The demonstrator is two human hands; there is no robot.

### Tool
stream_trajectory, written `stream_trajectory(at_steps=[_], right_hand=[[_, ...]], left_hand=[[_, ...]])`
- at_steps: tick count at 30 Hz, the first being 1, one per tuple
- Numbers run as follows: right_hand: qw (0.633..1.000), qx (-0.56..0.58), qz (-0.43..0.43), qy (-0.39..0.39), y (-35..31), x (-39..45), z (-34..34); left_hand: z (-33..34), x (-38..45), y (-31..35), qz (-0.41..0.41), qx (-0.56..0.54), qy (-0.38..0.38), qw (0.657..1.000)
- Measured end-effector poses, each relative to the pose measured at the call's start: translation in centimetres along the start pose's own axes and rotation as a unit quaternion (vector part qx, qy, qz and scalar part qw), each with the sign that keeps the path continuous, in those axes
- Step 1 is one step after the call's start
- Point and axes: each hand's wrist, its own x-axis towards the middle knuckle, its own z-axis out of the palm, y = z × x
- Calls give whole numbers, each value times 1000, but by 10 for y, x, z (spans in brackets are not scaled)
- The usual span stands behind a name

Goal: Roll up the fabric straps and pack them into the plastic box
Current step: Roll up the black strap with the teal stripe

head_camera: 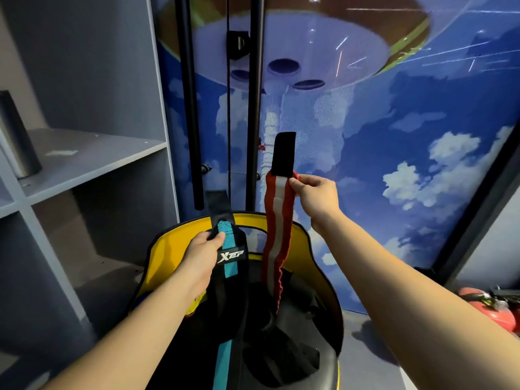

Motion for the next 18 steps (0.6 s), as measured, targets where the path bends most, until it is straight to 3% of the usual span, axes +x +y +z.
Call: stream_trajectory(at_steps=[10,18], right_hand=[[999,-10,-44,19,-54,-14,-4],[985,-28,-160,52,-137,-61,-5]], left_hand=[[5,-39,70,99,-28,26,994],[5,-91,128,162,-67,52,983]])
